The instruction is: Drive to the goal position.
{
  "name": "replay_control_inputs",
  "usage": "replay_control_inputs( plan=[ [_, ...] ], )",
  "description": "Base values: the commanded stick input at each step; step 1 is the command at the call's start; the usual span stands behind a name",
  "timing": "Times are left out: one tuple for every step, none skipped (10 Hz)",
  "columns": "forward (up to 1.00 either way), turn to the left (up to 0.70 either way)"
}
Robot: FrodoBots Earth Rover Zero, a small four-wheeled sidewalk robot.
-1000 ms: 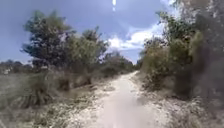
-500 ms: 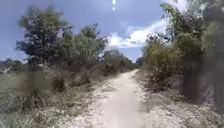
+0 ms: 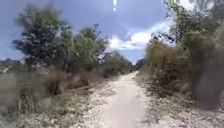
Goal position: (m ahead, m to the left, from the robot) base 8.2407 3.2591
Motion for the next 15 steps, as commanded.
replay_control_inputs(
  plan=[
    [0.5, 0.0],
    [0.5, 0.0],
    [0.5, 0.0],
    [0.5, 0.0],
    [0.5, 0.0],
    [0.5, 0.0],
    [0.5, 0.0],
    [0.5, 0.0],
    [0.5, 0.0],
    [0.5, 0.0],
    [0.5, 0.0],
    [0.5, 0.0],
    [0.5, 0.0],
    [0.5, 0.0],
    [0.5, 0.0]
  ],
)
